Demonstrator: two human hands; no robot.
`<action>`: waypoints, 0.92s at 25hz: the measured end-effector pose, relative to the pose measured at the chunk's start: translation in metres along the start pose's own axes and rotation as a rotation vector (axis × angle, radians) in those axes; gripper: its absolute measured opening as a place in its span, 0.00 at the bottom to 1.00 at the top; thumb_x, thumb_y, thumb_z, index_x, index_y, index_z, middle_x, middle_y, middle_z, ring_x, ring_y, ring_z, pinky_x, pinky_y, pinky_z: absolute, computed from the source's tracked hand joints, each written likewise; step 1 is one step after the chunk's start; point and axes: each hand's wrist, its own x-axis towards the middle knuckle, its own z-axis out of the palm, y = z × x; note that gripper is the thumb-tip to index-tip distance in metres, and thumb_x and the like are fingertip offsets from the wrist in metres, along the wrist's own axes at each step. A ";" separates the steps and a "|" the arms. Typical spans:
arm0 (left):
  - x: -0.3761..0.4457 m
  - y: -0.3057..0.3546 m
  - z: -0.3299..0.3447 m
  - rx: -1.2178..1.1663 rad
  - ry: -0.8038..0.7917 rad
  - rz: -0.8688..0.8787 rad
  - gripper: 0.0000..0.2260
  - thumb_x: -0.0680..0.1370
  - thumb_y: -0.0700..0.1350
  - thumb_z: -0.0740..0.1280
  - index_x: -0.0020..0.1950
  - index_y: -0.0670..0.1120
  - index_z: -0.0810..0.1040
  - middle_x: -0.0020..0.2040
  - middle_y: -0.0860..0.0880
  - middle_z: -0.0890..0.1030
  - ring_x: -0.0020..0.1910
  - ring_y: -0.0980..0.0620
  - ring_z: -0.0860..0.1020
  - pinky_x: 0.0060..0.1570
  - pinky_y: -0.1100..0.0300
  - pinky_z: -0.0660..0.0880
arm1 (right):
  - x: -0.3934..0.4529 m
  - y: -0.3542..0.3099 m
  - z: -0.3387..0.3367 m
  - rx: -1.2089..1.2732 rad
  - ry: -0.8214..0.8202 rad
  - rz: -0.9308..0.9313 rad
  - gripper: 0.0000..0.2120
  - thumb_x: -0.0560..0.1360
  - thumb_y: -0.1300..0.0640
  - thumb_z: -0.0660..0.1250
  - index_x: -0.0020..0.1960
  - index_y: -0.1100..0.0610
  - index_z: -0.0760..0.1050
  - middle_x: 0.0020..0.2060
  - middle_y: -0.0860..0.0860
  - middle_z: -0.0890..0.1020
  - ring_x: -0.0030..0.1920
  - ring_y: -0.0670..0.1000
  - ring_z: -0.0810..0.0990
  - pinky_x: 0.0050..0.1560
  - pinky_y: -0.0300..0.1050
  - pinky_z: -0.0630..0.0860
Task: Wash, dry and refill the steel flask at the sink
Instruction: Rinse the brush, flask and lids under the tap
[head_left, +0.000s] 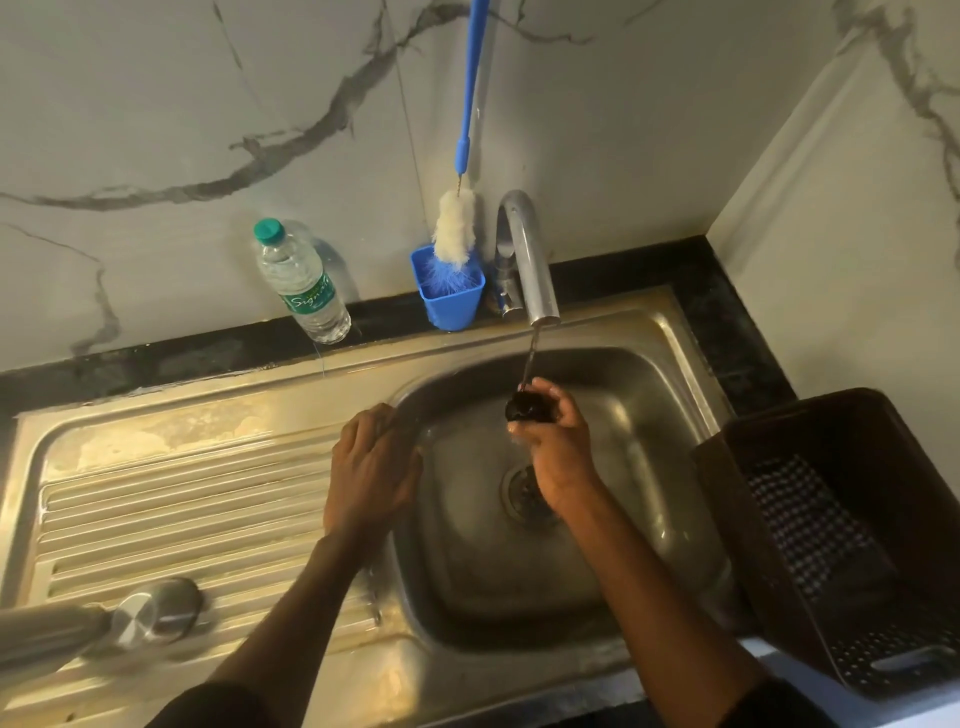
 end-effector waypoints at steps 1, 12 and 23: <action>0.001 -0.001 0.000 0.014 -0.009 -0.007 0.21 0.80 0.55 0.64 0.70 0.48 0.79 0.70 0.48 0.72 0.70 0.43 0.69 0.67 0.45 0.70 | 0.002 -0.005 0.003 0.172 -0.022 0.022 0.25 0.72 0.77 0.67 0.61 0.54 0.79 0.55 0.54 0.85 0.55 0.54 0.84 0.48 0.44 0.82; 0.000 -0.001 0.005 0.035 -0.016 -0.045 0.18 0.80 0.57 0.65 0.63 0.49 0.83 0.73 0.48 0.71 0.72 0.43 0.67 0.69 0.44 0.68 | 0.003 -0.004 0.004 0.217 -0.084 0.078 0.23 0.76 0.74 0.66 0.67 0.56 0.76 0.58 0.55 0.84 0.57 0.53 0.83 0.51 0.43 0.82; 0.000 0.001 0.005 0.031 0.014 -0.049 0.18 0.80 0.57 0.65 0.63 0.49 0.83 0.72 0.49 0.71 0.71 0.44 0.67 0.68 0.44 0.68 | 0.006 -0.020 0.010 0.229 -0.120 0.076 0.21 0.76 0.74 0.65 0.61 0.52 0.77 0.55 0.54 0.83 0.56 0.54 0.82 0.53 0.46 0.79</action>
